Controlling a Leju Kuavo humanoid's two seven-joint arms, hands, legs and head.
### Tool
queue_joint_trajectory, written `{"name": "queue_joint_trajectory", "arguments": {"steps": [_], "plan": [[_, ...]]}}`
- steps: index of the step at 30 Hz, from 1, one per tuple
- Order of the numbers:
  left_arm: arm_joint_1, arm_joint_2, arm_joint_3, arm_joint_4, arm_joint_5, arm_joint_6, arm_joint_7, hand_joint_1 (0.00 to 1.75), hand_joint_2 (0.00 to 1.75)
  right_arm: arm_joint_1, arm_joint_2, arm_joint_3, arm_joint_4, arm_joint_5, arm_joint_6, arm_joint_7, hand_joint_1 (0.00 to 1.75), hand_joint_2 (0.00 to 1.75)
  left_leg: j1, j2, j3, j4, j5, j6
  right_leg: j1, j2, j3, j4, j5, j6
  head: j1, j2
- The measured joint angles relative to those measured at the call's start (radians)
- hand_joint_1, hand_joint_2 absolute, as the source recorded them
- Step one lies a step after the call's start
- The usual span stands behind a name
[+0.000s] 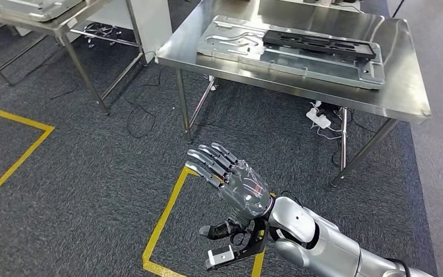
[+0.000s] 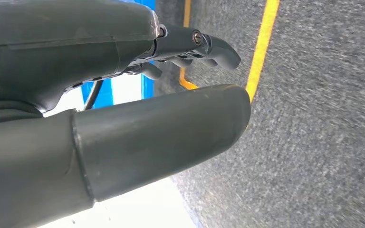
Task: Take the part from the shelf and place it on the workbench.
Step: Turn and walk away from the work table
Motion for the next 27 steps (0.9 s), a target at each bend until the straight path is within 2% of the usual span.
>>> {"name": "queue_joint_trajectory", "arguments": {"steps": [2, 3, 4, 6, 7, 8, 9, 10, 11, 13, 14, 15, 17, 18, 20, 21, 22, 23, 24, 25, 26, 27], "plan": [[0.004, 0.000, 0.000, 0.000, -0.006, 0.000, 0.007, 0.00, 0.00, -0.005, 0.002, 0.000, 0.000, 0.000, 0.001, 0.000, 0.00, 0.00, 0.000, -0.021, -0.004, -0.002, 0.004, 0.012, 0.000, -0.015, 0.003, 0.001, -0.003, 0.011, 0.000, 0.000], [0.006, -0.001, 0.000, 0.000, -0.009, -0.001, 0.010, 0.00, 0.00, -0.008, 0.003, 0.000, 0.000, 0.000, 0.001, 0.000, 0.00, 0.00, 0.002, -0.030, -0.003, -0.005, 0.007, 0.018, -0.002, -0.008, 0.003, 0.007, -0.011, 0.017, 0.000, 0.000], [0.007, -0.002, 0.000, 0.000, -0.013, -0.002, 0.013, 0.00, 0.00, -0.011, 0.005, 0.000, 0.000, -0.002, 0.003, 0.000, 0.00, 0.00, 0.004, -0.039, -0.001, -0.009, 0.011, 0.024, -0.004, 0.012, -0.005, 0.031, -0.030, 0.022, 0.000, 0.000], [0.004, -0.002, 0.000, 0.000, -0.021, -0.003, 0.017, 0.00, 0.00, -0.013, 0.005, 0.000, 0.001, -0.004, 0.009, 0.002, 0.00, 0.00, 0.005, -0.056, -0.001, -0.012, 0.016, 0.032, -0.008, 0.065, -0.054, 0.140, -0.094, 0.027, 0.000, 0.000], [0.002, -0.002, 0.000, 0.000, -0.024, -0.004, 0.018, 0.00, 0.00, -0.013, 0.005, 0.001, 0.003, -0.005, 0.014, 0.003, 0.00, 0.00, 0.004, -0.066, -0.004, -0.011, 0.017, 0.034, -0.009, 0.082, -0.089, 0.212, -0.126, 0.028, 0.000, 0.000], [0.000, -0.002, 0.000, 0.000, -0.028, -0.004, 0.017, 0.00, 0.00, -0.012, 0.005, 0.001, 0.005, -0.005, 0.017, 0.004, 0.00, 0.00, 0.002, -0.077, -0.006, -0.009, 0.018, 0.034, -0.008, 0.089, -0.119, 0.268, -0.143, 0.028, 0.000, 0.000], [-0.001, -0.002, 0.000, 0.000, -0.031, -0.005, 0.015, 0.00, 0.00, -0.012, 0.005, 0.001, 0.006, -0.005, 0.021, 0.006, 0.00, 0.00, 0.001, -0.089, -0.007, -0.007, 0.018, 0.035, -0.008, 0.092, -0.135, 0.294, -0.140, 0.027, 0.000, 0.000], [-0.002, -0.002, 0.000, 0.000, -0.035, -0.007, 0.013, 0.00, 0.00, -0.013, 0.005, 0.002, 0.007, -0.005, 0.024, 0.008, 0.00, 0.00, -0.001, -0.101, -0.008, -0.003, 0.017, 0.035, -0.008, 0.095, -0.132, 0.280, -0.117, 0.025, 0.001, 0.000], [-0.003, -0.001, 0.000, 0.000, -0.038, -0.010, 0.010, 0.00, 0.00, -0.014, 0.005, 0.002, 0.008, -0.005, 0.026, 0.011, 0.00, 0.00, -0.002, -0.114, -0.008, 0.000, 0.016, 0.034, -0.008, 0.101, -0.111, 0.228, -0.079, 0.021, 0.000, 0.000], [-0.007, 0.000, 0.000, 0.000, -0.042, -0.015, 0.004, 0.00, 0.00, -0.017, 0.004, 0.002, 0.008, -0.006, 0.028, 0.017, 0.00, 0.00, -0.002, -0.136, -0.011, 0.007, 0.013, 0.030, -0.008, 0.146, -0.054, 0.093, -0.013, 0.009, 0.000, 0.000], [-0.009, 0.001, 0.000, 0.000, -0.043, -0.017, 0.002, 0.00, 0.00, -0.019, 0.003, 0.002, 0.008, -0.007, 0.028, 0.019, 0.00, 0.00, 0.000, -0.147, -0.016, 0.010, 0.014, 0.026, -0.007, 0.165, -0.036, 0.048, 0.003, 0.004, 0.000, 0.000], [-0.010, 0.001, 0.000, 0.000, -0.043, -0.018, 0.001, 0.00, 0.00, -0.020, 0.002, 0.002, 0.007, -0.007, 0.028, 0.020, 0.00, 0.00, 0.002, -0.157, -0.021, 0.011, 0.015, 0.021, -0.005, 0.177, -0.029, 0.027, 0.006, 0.001, 0.000, 0.000], [-0.010, 0.002, 0.000, 0.000, -0.043, -0.018, -0.001, 0.00, 0.00, -0.022, 0.000, 0.002, 0.007, -0.008, 0.028, 0.020, 0.00, 0.00, 0.006, -0.178, -0.030, 0.009, 0.020, 0.007, -0.004, 0.162, -0.028, 0.020, 0.007, -0.004, 0.000, 0.000], [-0.009, 0.003, 0.000, 0.000, -0.044, -0.019, -0.002, 0.00, 0.00, -0.023, 0.000, 0.002, 0.007, -0.008, 0.028, 0.020, 0.00, 0.00, 0.006, -0.173, -0.032, 0.013, 0.018, 0.002, -0.005, 0.150, -0.025, 0.015, 0.010, -0.009, 0.000, 0.000], [-0.009, 0.005, 0.000, 0.000, -0.047, -0.022, -0.004, 0.00, 0.00, -0.025, 0.000, 0.002, 0.007, -0.008, 0.028, 0.019, 0.00, 0.00, 0.003, -0.126, -0.057, 0.063, -0.014, -0.006, -0.010, 0.122, -0.018, 0.002, 0.015, -0.020, -0.001, 0.000], [-0.010, 0.006, -0.001, 0.000, -0.049, -0.024, -0.005, 0.00, 0.00, -0.025, 0.000, 0.002, 0.007, -0.008, 0.030, 0.019, 0.00, 0.00, 0.004, -0.095, -0.083, 0.118, -0.044, -0.009, -0.010, 0.107, -0.016, 0.000, 0.015, -0.024, -0.002, 0.000], [-0.013, 0.006, -0.001, 0.000, -0.051, -0.026, -0.007, 0.00, 0.00, -0.025, 0.000, 0.002, 0.007, -0.008, 0.031, 0.019, 0.00, 0.00, 0.006, -0.075, -0.117, 0.185, -0.077, -0.014, -0.009, 0.092, -0.016, 0.000, 0.014, -0.027, -0.002, 0.000], [-0.014, 0.006, -0.001, 0.000, -0.054, -0.027, -0.008, 0.00, 0.00, -0.024, 0.000, 0.002, 0.007, -0.008, 0.033, 0.018, 0.00, 0.00, 0.009, -0.067, -0.148, 0.246, -0.101, -0.019, -0.008, 0.077, -0.017, 0.002, 0.013, -0.028, -0.002, 0.000], [-0.015, 0.006, -0.001, 0.000, -0.055, -0.029, -0.009, 0.00, 0.00, -0.024, 0.000, 0.003, 0.008, -0.008, 0.034, 0.018, 0.00, 0.00, 0.012, -0.062, -0.166, 0.283, -0.109, -0.023, -0.008, 0.063, -0.018, 0.004, 0.011, -0.027, -0.002, 0.000], [-0.014, 0.006, -0.001, 0.000, -0.056, -0.030, -0.010, 0.00, 0.00, -0.024, -0.001, 0.003, 0.008, -0.008, 0.034, 0.018, 0.00, 0.00, 0.015, -0.058, -0.166, 0.284, -0.099, -0.027, -0.008, 0.049, -0.018, 0.007, 0.009, -0.026, -0.002, 0.000], [-0.013, 0.007, -0.001, 0.000, -0.059, -0.032, -0.009, 0.00, 0.00, -0.023, -0.001, 0.003, 0.008, -0.008, 0.034, 0.018, 0.00, 0.00, 0.017, -0.051, -0.143, 0.244, -0.072, -0.029, -0.009, 0.037, -0.018, 0.011, 0.005, -0.023, -0.002, 0.000], [-0.012, 0.007, -0.001, 0.000, -0.061, -0.034, -0.007, 0.00, 0.00, -0.024, -0.001, 0.003, 0.008, -0.008, 0.034, 0.018, 0.00, 0.00, 0.019, -0.034, -0.104, 0.175, -0.039, -0.029, -0.009, 0.025, -0.017, 0.015, 0.001, -0.019, -0.002, 0.000]]}}
